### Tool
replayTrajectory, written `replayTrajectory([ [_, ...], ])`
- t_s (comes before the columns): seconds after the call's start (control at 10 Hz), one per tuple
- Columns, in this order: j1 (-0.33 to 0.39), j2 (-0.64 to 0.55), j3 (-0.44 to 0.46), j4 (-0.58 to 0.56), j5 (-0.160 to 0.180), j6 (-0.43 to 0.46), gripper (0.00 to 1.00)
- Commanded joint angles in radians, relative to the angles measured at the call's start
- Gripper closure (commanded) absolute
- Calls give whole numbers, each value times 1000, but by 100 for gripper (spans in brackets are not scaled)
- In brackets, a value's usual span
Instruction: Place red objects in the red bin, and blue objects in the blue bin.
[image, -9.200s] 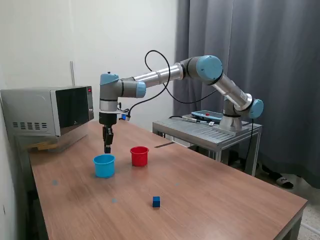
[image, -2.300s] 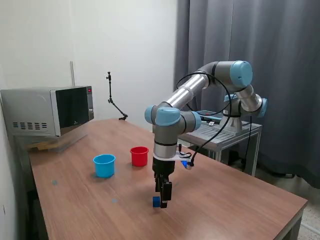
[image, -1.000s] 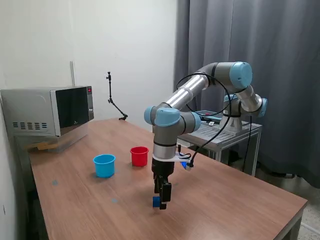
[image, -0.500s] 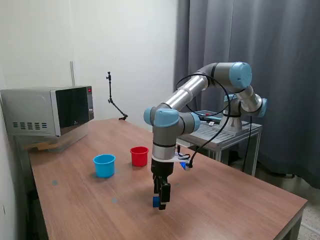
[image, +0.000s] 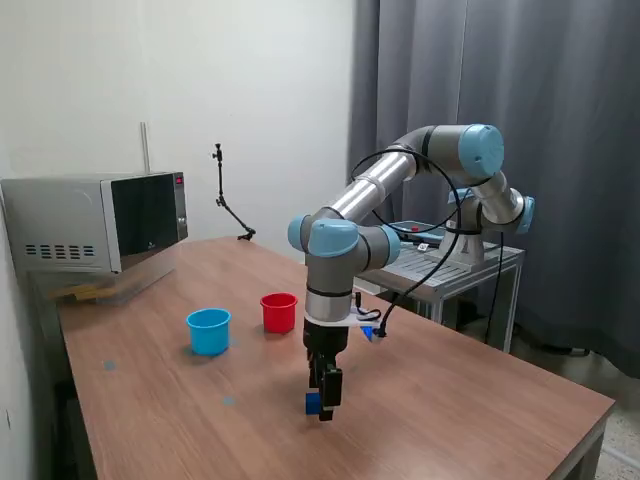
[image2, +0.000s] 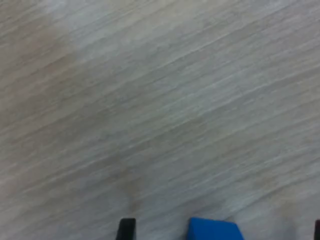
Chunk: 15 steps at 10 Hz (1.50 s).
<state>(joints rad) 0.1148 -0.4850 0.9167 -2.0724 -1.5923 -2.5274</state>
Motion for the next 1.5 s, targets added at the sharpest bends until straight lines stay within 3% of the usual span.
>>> replayTrajectory([
  [0.0, 0, 0, -1, 0, 0, -1, 0],
  [0.1, 0, 0, -1, 0, -2, 1, 100],
  [0.8, 3, 0, -10, 0, -5, -1, 100],
  [1.1, -4, -16, -54, 0, -15, -8, 100],
  [1.3, -41, -87, -50, 6, -78, -10, 100],
  [1.4, -70, -130, -27, 11, -92, -11, 100],
])
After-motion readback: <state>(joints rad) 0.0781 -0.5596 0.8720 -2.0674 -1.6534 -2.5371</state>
